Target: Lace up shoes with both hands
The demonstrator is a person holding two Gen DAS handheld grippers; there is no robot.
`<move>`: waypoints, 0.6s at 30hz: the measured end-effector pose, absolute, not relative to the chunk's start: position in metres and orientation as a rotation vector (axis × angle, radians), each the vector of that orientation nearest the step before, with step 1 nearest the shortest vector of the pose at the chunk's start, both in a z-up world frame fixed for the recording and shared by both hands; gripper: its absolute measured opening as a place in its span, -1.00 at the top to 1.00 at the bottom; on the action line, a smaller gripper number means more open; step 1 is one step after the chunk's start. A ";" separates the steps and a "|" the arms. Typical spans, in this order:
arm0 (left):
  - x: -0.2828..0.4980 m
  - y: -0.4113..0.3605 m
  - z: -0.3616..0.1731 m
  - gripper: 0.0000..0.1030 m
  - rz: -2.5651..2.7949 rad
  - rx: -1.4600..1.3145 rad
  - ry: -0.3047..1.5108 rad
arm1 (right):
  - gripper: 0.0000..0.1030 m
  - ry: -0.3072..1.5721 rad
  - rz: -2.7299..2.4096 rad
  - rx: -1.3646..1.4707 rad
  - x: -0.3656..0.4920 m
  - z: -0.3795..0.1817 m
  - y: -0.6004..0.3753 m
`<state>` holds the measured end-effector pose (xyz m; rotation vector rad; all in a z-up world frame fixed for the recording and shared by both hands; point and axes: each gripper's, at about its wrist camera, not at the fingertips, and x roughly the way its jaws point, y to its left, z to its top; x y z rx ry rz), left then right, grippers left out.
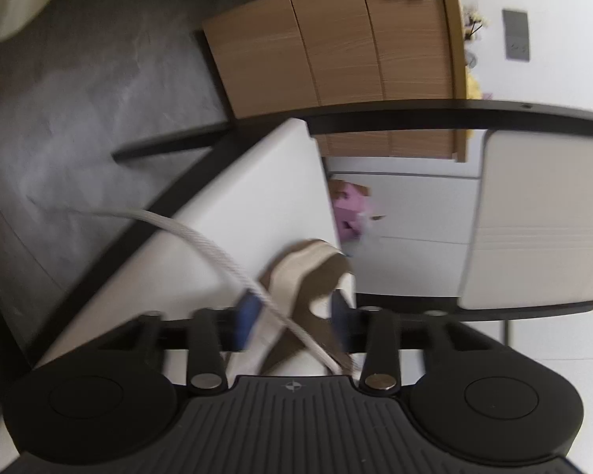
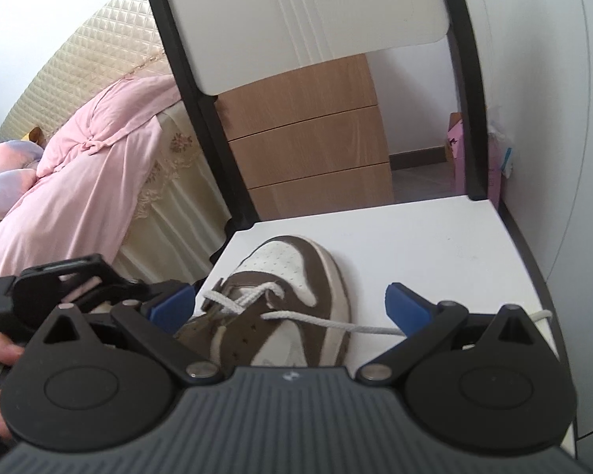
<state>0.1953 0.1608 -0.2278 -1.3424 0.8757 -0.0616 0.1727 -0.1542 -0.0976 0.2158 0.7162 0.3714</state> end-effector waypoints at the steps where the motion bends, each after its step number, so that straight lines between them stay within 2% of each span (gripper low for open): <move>1: 0.197 0.163 -0.228 0.58 -0.044 -1.331 0.873 | -1.00 0.728 0.377 0.209 0.174 -0.099 -0.152; 9: 0.204 0.199 -0.224 0.60 0.052 -1.363 0.757 | -1.00 0.845 0.375 0.144 0.178 -0.113 -0.144; 12: 0.207 0.209 -0.221 0.68 0.070 -1.378 0.721 | -1.00 0.866 0.377 0.159 0.178 -0.116 -0.147; 15: 0.208 0.219 -0.218 0.88 0.064 -1.397 0.680 | -1.00 0.864 0.372 0.159 0.178 -0.116 -0.149; 18: 0.208 0.220 -0.216 0.92 0.034 -1.400 0.688 | -1.00 0.857 0.367 0.177 0.178 -0.115 -0.154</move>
